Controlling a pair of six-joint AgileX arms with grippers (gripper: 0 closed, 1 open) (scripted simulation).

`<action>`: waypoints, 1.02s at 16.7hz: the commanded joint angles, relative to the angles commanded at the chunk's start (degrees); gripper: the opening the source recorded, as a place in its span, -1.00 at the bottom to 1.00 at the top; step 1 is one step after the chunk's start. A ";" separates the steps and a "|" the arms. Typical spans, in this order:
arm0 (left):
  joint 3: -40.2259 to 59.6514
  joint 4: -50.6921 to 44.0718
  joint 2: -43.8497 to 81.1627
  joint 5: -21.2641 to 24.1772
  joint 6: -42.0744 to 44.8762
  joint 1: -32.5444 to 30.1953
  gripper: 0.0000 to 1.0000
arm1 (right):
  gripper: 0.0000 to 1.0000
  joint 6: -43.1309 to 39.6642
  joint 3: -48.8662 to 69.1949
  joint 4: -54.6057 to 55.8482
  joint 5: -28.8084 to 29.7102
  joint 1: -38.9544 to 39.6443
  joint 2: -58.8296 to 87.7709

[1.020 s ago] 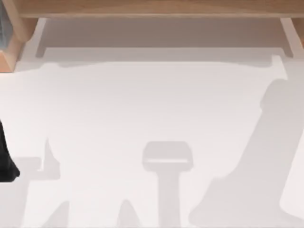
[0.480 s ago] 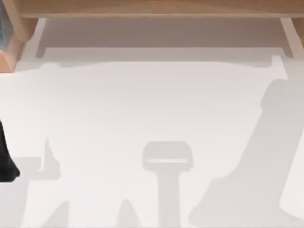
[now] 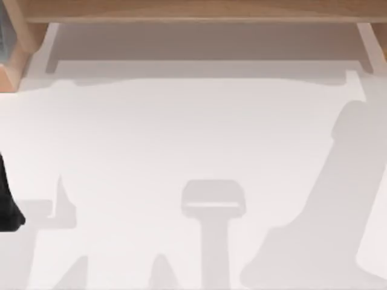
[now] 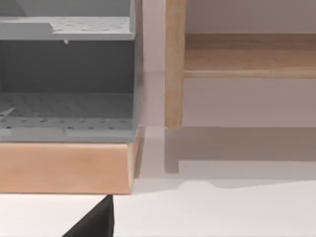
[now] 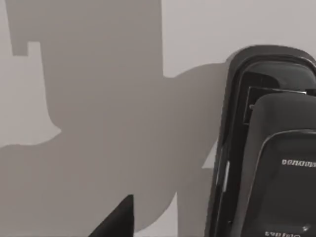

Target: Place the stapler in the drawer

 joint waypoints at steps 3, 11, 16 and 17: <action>0.00 0.00 0.00 0.00 0.00 0.00 1.00 | 1.00 0.00 0.00 0.00 0.00 0.00 0.00; 0.00 0.00 0.00 0.00 0.00 0.00 1.00 | 1.00 0.64 -2.56 2.64 -1.79 0.00 -5.33; 0.00 0.00 0.00 0.00 0.00 0.00 1.00 | 1.00 -0.47 -9.35 17.56 -5.74 -2.28 -18.07; 0.00 0.00 0.00 0.00 0.00 0.00 1.00 | 1.00 -1.38 -11.26 22.32 -6.59 -3.06 -20.65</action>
